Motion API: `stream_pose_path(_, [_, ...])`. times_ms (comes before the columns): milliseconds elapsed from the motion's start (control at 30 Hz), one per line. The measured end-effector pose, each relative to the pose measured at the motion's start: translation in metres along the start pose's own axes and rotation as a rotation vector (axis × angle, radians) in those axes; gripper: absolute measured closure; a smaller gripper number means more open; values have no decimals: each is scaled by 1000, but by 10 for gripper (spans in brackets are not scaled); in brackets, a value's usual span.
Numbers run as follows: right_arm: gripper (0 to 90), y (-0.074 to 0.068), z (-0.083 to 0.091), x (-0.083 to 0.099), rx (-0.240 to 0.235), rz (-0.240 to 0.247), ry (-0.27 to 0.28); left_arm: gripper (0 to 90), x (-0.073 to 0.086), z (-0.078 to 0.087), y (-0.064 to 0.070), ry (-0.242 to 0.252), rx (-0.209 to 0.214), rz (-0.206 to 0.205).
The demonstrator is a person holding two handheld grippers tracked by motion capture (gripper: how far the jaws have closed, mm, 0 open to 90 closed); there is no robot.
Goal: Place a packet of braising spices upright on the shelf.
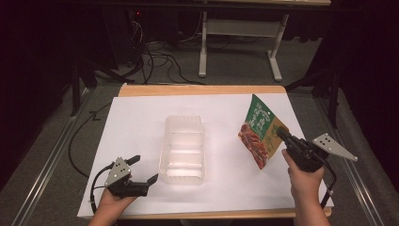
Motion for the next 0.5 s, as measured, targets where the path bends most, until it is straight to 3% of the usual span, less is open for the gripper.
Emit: stream_pose_path(500, [881,-1,2,2,-32,40,-1,69,1,0,-1,2,6,6])
Point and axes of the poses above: each handheld gripper's, and its own axes: z roughly backward along the jaws, x roughly out of its underside, y roughly to its right, the point moved 1 cm from there along -z, roughly forward along the jaws, and after that the axes turned 3 degrees about -z, right-handed, at the moved point
